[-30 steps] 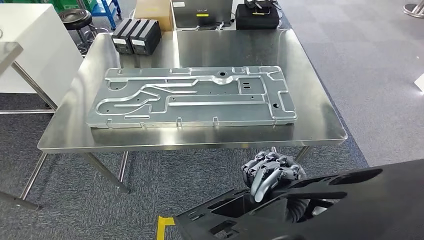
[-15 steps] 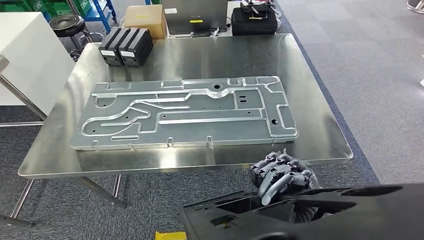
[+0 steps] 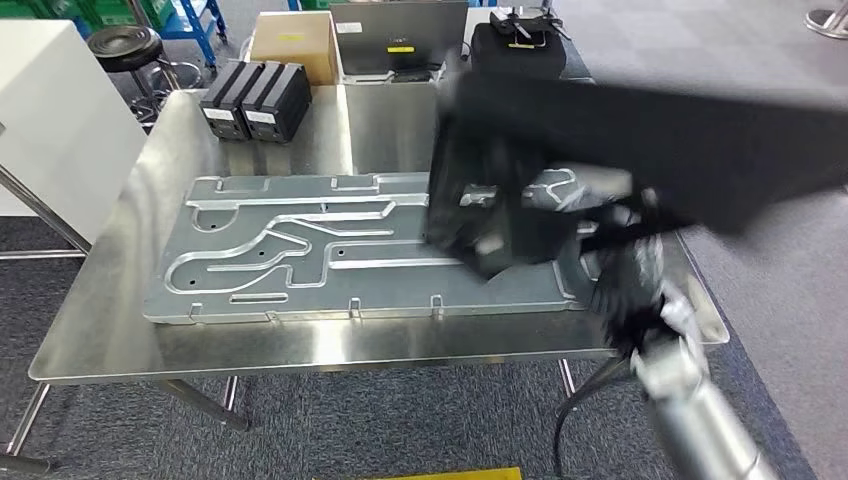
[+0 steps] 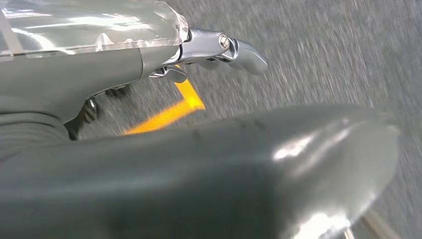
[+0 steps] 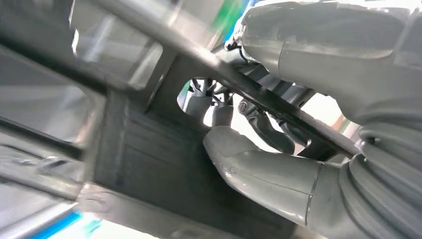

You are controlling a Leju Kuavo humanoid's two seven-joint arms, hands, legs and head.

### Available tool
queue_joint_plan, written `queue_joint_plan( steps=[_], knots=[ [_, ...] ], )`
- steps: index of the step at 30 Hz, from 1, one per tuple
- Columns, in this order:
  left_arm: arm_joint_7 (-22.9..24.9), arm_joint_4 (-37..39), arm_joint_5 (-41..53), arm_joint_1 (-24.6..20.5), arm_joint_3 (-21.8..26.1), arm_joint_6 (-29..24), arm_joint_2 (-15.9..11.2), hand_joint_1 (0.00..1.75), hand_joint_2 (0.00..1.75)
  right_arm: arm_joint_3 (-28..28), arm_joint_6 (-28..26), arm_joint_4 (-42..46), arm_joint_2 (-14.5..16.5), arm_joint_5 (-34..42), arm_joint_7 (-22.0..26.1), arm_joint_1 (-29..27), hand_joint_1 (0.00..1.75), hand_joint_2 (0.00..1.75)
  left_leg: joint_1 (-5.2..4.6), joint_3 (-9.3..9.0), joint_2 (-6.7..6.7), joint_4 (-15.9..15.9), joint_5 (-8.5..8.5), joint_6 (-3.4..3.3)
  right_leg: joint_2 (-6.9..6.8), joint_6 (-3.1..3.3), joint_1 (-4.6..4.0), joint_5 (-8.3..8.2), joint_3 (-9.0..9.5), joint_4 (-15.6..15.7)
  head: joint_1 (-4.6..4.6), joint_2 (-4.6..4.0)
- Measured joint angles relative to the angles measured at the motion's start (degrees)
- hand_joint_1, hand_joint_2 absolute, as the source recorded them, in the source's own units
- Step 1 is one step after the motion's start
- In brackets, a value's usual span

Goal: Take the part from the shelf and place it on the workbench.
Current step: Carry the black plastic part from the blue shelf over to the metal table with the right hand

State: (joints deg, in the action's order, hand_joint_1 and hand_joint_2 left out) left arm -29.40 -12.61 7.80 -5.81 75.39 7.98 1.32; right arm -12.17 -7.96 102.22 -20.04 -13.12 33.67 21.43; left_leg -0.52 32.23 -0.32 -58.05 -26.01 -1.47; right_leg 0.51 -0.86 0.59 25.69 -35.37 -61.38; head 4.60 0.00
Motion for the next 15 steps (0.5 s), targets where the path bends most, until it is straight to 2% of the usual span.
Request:
queue_joint_plan(
  steps=[1, 2, 5, 6, 7, 9, 10, 11, 12, 14, 15],
  knots=[
    [-0.15, 0.0, 0.04, -0.16, 0.13, 0.25, 0.08, 0.0, 0.0, 2.97, -1.35, -5.78, -0.6, -4.17, -0.42, 3.62, 1.75, 1.75, -0.06, 0.18, -0.26, -0.15, -0.07, 0.13, -0.02, 0.19, -0.11, -0.59, 0.46, 1.66, -0.01, 0.0],
    [-0.25, 0.0, 0.07, -0.14, 0.22, 0.43, 0.13, 0.0, 0.0, 5.06, -2.99, -10.75, -1.15, -8.8, -1.24, 6.78, 1.75, 1.75, -0.07, 0.37, -0.52, -0.23, -0.07, 0.35, -0.06, 0.35, -0.22, -0.48, 0.52, 2.21, -0.01, 0.0],
    [-0.36, -0.02, -0.42, 0.32, 0.46, 0.7, -0.02, 0.0, 0.0, 6.58, -6.27, -21.37, -2.39, -21.33, -6.22, 13.7, 1.75, 1.75, -0.06, 0.89, -0.65, -0.84, -0.67, 1.24, -0.32, 1.0, 0.22, -0.81, 0.68, 3.09, 0.0, 0.0],
    [-0.34, -0.02, -0.61, 0.31, 0.51, 0.75, -0.04, 0.0, 0.0, 6.46, -6.6, -23.92, -2.63, -24.85, -8.31, 15.21, 1.75, 1.75, -0.02, 1.72, -0.56, -2.56, -1.69, 1.58, -0.43, 1.19, 0.43, -0.88, 0.85, 3.37, 0.01, 0.0],
    [-0.33, -0.02, -0.72, 0.26, 0.52, 0.79, -0.02, 0.0, 0.0, 6.17, -6.67, -26.04, -2.7, -28.18, -10.3, 16.5, 1.75, 1.75, 0.17, 3.24, -0.46, -5.55, -3.19, 1.89, -0.58, 1.34, 0.45, -0.85, 0.99, 3.47, 0.0, 0.0],
    [-0.31, -0.02, -0.66, 0.21, 0.52, 0.8, 0.07, 0.0, 0.0, 4.82, -6.45, -30.37, -2.75, -34.41, -13.52, 18.89, 1.75, 1.75, 0.55, 7.46, -0.29, -13.37, -6.1, 2.43, -0.71, 1.59, 0.41, -0.61, 1.09, 3.44, 0.0, 0.0],
    [-0.32, -0.02, -0.62, 0.22, 0.52, 0.79, 0.11, 0.0, 0.0, 3.82, -6.35, -32.54, -2.72, -36.97, -14.55, 19.93, 1.75, 1.75, 0.74, 9.13, -0.23, -15.98, -6.43, 2.64, -0.72, 1.64, 0.4, -0.44, 1.2, 3.41, 0.0, 0.0],
    [-0.33, -0.02, -0.58, 0.24, 0.52, 0.77, 0.15, 0.0, 0.0, 2.72, -6.3, -34.7, -2.63, -39.28, -15.36, 20.91, 1.75, 1.75, 0.9, 9.8, -0.17, -16.39, -5.55, 2.79, -0.7, 1.62, 0.41, -0.24, 1.38, 3.38, 0.0, 0.0],
    [-0.35, -0.02, -0.58, 0.24, 0.52, 0.75, 0.19, 0.0, 0.0, 1.56, -6.33, -36.84, -2.41, -41.39, -16.03, 21.92, 1.75, 1.75, 1.03, 9.31, -0.1, -14.41, -3.54, 2.84, -0.65, 1.56, 0.42, 0.0, 1.68, 3.34, 0.0, 0.0],
    [-0.37, -0.02, -0.58, 0.2, 0.52, 0.74, 0.19, 0.0, 0.0, -0.77, -6.4, -41.08, -1.44, -45.59, -17.05, 24.06, 1.75, 1.75, 1.07, 6.28, 0.05, -6.63, 1.25, 2.63, -0.53, 1.28, 0.4, 0.59, 2.39, 3.26, -0.01, 0.0],
    [-0.35, -0.02, -0.56, 0.13, 0.53, 0.68, 0.2, 0.0, 0.0, -2.1, -6.33, -43.38, -0.54, -47.87, -17.47, 25.36, 1.75, 1.75, 0.96, 4.84, 0.12, -3.27, 2.6, 2.38, -0.4, 1.08, 0.33, 0.83, 2.56, 3.18, -0.01, 0.0]
  ],
)
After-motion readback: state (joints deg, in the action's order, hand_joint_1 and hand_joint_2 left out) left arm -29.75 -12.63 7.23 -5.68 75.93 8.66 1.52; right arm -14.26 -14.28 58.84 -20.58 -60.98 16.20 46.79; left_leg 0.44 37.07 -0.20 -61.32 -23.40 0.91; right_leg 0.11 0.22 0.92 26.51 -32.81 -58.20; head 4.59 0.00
